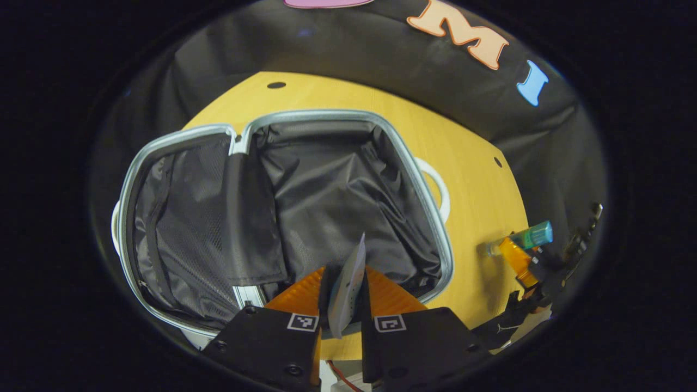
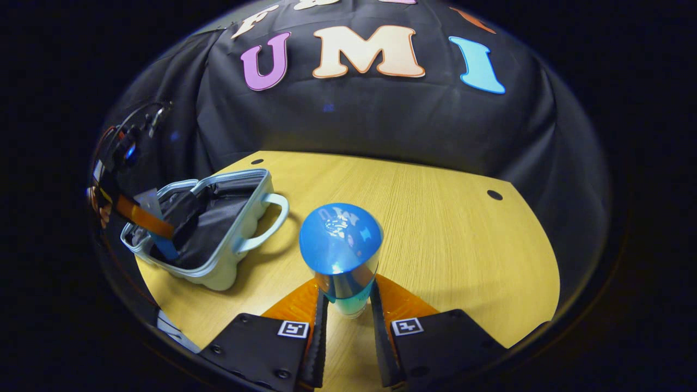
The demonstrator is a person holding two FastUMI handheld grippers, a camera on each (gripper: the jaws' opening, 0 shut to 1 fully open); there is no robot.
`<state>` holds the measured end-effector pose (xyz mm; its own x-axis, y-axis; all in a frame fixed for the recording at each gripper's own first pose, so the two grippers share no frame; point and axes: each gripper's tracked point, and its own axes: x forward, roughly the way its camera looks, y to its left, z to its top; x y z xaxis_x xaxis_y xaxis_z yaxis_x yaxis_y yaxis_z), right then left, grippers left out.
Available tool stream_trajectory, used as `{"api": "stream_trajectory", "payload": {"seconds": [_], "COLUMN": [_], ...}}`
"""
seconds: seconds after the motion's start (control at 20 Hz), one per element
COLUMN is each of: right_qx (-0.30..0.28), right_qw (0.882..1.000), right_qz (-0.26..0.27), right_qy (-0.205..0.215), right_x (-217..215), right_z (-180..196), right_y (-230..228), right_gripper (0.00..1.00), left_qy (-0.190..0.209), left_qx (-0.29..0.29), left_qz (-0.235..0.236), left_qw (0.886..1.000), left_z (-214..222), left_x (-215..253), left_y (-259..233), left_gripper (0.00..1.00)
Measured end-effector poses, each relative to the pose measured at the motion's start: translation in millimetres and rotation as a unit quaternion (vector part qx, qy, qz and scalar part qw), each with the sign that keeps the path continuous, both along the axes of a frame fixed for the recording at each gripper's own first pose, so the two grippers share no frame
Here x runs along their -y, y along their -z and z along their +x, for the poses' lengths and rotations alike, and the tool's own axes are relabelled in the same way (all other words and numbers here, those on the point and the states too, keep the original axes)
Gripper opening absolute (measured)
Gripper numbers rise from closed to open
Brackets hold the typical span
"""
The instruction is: First open the suitcase, pack the skin care products into it, and then close the suitcase.
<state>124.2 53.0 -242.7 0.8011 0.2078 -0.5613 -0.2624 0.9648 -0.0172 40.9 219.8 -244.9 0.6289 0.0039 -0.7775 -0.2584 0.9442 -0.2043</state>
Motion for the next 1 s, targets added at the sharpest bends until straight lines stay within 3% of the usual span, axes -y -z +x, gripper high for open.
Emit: {"api": "stream_trajectory", "payload": {"seconds": [0.05, 0.15, 0.25, 0.45, 0.5, 0.75, 1.0], "right_qx": [0.001, 0.000, 0.003, 0.004, 0.001, -0.035, -0.084], "right_qw": [1.000, 1.000, 0.999, 0.996, 0.995, 0.988, 0.983], "right_qz": [0.006, 0.028, 0.038, 0.037, 0.039, 0.037, 0.015], "right_qy": [-0.002, -0.014, -0.031, -0.075, -0.088, -0.144, -0.161], "right_x": [-6.2, -27.3, -52.4, -115.1, -132.4, -210.3, -247.8], "right_z": [-3.2, -13.4, -20.5, -28.2, -29.9, -32.4, -24.6], "right_y": [-9.4, -27.8, -42.9, -56.8, -57.0, -33.6, 6.4], "right_gripper": [0.38, 0.39, 0.41, 0.40, 0.38, 0.40, 0.41], "left_qy": [0.004, 0.015, 0.021, 0.026, 0.025, -0.003, -0.085], "left_qx": [-0.010, -0.025, -0.029, -0.010, -0.002, 0.052, 0.095], "left_qz": [-0.007, -0.007, -0.005, -0.016, -0.013, -0.005, -0.012], "left_qw": [1.000, 1.000, 0.999, 0.999, 1.000, 0.999, 0.992], "left_z": [4.6, 18.6, 30.3, 30.0, 28.1, 4.5, -47.3], "left_x": [-3.3, -9.8, -17.9, -24.7, -28.9, -68.3, -134.7], "left_y": [13.3, 38.7, 52.0, 31.0, 23.4, -28.6, -65.8], "left_gripper": [0.19, 0.22, 0.30, 0.80, 0.84, 0.93, 0.93]}}
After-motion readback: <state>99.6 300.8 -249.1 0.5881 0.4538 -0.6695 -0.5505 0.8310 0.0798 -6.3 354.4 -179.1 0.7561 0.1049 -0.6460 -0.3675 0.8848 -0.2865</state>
